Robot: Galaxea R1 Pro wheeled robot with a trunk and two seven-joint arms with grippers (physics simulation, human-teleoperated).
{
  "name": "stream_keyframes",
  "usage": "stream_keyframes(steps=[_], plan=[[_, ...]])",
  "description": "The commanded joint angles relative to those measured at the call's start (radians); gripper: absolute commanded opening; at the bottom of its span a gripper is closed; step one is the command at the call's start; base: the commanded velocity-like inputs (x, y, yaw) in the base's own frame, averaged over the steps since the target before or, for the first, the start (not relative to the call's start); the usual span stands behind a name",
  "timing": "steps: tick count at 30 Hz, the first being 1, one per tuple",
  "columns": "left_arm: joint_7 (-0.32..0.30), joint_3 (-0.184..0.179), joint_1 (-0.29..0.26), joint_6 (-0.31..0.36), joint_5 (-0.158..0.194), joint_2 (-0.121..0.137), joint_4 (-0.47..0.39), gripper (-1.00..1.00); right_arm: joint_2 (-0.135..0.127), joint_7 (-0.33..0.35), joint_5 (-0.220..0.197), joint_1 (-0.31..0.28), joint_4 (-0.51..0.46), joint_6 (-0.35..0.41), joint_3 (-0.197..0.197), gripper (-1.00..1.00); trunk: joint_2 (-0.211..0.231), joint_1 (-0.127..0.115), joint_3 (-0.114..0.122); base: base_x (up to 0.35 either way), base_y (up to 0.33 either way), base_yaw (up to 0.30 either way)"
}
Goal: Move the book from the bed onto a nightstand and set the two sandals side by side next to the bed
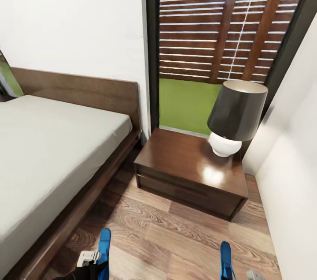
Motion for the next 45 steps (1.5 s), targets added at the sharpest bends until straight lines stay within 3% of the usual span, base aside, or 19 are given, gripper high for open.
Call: stream_keyframes(steps=[1, 45], plan=[[-0.004, 0.008, -0.001, -0.006, -0.01, -0.001, 0.001, -1.0, 0.001, 0.007, -0.003, 0.0, -0.001, 0.011, -0.007, -1.0, 0.0, 0.0, -0.001, 0.0, 0.0, 0.292], [-0.004, 0.008, -0.001, -0.006, -0.01, 0.0, 0.001, -1.0, 0.0, 0.007, -0.004, 0.0, -0.001, 0.011, -0.007, -1.0, 0.0, 0.0, -0.001, 0.0, -0.005, 0.292]])
